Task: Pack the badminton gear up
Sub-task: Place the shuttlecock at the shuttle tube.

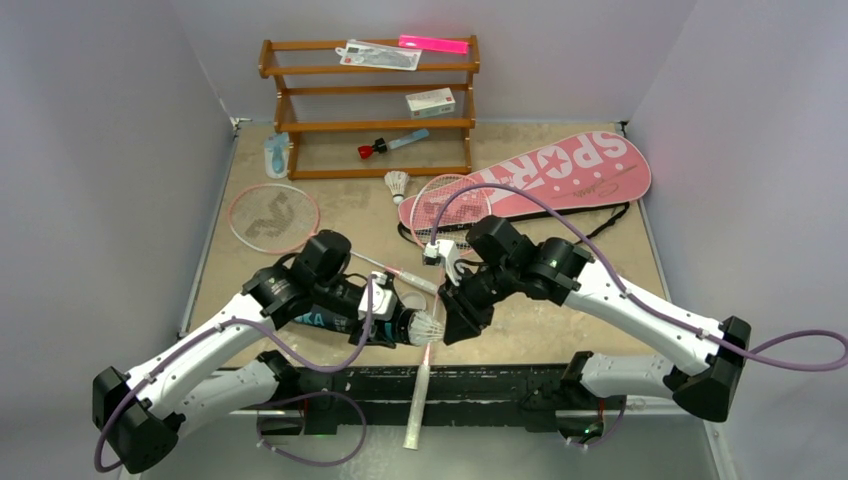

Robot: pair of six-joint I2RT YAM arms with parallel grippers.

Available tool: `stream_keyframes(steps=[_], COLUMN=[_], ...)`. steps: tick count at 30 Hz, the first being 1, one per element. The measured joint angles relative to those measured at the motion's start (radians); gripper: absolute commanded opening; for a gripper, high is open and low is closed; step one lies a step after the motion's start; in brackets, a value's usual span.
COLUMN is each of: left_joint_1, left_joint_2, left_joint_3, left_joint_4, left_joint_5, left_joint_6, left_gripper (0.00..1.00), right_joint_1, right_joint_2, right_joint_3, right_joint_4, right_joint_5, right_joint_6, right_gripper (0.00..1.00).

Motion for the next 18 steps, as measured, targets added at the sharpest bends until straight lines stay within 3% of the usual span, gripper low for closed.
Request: stream_keyframes(steps=[18], left_joint_1=[-0.001], left_joint_2=[0.05], left_joint_3=[0.0], left_joint_4=[-0.001], left_joint_5=[-0.054], left_joint_6=[-0.026], left_gripper=[0.4], right_joint_1=[-0.006], right_joint_2=[0.064], right_joint_3=[0.004], right_joint_4=[-0.018], right_joint_5=[0.019], right_joint_6=[-0.017], right_gripper=[0.0])
